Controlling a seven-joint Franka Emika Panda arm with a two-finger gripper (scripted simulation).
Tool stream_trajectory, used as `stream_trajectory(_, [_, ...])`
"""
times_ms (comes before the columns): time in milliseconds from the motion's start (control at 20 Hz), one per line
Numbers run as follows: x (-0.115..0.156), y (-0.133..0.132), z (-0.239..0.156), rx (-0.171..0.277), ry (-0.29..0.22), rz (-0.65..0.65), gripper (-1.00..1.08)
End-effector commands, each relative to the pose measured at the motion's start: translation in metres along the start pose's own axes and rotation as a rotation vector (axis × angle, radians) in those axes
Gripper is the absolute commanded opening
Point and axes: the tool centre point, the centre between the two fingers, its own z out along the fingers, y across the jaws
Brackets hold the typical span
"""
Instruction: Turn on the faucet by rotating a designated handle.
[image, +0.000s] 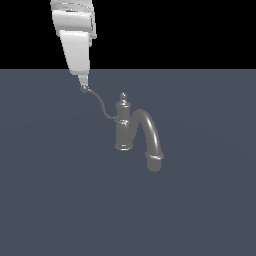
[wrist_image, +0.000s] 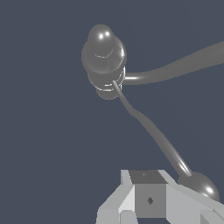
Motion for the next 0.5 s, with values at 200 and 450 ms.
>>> stream_trajectory(200, [-0.002,0.020,0.001,-0.009,-0.001,-0.004,-1.00])
stream_trajectory(450, [0.016,0.026,0.000,0.000,0.003,0.006,-1.00])
